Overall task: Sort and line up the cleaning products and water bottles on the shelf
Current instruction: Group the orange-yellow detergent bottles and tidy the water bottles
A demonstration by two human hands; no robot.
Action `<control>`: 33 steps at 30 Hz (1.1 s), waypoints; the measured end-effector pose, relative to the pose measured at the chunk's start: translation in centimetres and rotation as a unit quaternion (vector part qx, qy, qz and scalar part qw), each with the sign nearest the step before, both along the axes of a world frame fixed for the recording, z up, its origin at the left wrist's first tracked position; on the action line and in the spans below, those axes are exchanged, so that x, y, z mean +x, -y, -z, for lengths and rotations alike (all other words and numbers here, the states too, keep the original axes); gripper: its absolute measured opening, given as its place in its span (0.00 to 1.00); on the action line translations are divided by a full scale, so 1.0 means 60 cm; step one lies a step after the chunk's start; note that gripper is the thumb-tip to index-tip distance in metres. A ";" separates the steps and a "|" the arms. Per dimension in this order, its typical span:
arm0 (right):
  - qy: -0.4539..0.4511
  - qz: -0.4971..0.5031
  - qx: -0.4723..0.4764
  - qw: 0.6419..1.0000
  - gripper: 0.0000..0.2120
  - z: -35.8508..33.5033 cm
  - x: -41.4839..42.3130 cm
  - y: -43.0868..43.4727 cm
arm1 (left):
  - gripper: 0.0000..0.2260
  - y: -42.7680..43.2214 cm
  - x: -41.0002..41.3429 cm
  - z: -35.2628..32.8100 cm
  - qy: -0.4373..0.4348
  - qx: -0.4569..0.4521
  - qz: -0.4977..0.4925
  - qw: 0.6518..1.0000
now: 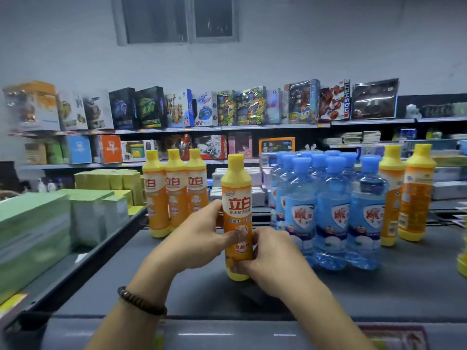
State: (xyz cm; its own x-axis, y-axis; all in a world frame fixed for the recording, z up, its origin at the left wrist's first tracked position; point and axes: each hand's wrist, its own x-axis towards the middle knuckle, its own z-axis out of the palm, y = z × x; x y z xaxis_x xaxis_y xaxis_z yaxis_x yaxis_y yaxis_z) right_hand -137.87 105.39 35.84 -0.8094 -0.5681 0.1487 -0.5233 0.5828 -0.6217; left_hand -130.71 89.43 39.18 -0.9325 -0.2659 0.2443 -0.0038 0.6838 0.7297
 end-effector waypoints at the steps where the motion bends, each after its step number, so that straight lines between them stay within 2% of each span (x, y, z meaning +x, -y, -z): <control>1: 0.001 -0.005 0.011 1.000 0.18 -0.002 0.005 0.022 | 0.19 0.019 0.008 -0.003 0.004 0.000 -0.004 1.000; 5: 0.004 -0.021 0.052 0.998 0.15 -0.006 0.030 0.105 | 0.20 0.091 0.036 -0.007 0.016 0.003 -0.020 1.000; 10: 0.015 -0.019 0.071 0.997 0.26 -0.017 0.054 0.203 | 0.20 0.169 0.064 -0.018 0.026 -0.011 -0.036 0.999; 12: 0.018 -0.019 0.073 0.997 0.26 -0.017 0.062 0.234 | 0.20 0.198 0.072 -0.022 0.036 -0.020 -0.043 0.998; 14: -0.008 -0.021 0.082 0.996 0.26 -0.014 0.069 0.264 | 0.20 0.225 0.079 -0.025 0.041 -0.026 -0.048 0.998; 18: -0.028 -0.005 0.111 0.993 0.35 -0.012 0.083 0.320 | 0.19 0.270 0.085 -0.031 0.049 -0.042 -0.056 0.996; 21: -0.021 -0.002 0.109 0.994 0.32 -0.012 0.087 0.350 | 0.19 0.297 0.084 -0.033 0.052 -0.038 -0.063 0.996; 27: 0.011 0.017 0.084 0.996 0.34 -0.007 0.090 0.391 | 0.17 0.333 0.083 -0.034 0.051 -0.053 -0.068 0.995; 33: 0.001 0.033 0.086 0.996 0.31 -0.001 0.086 0.412 | 0.17 0.349 0.078 -0.025 0.034 -0.020 -0.076 0.996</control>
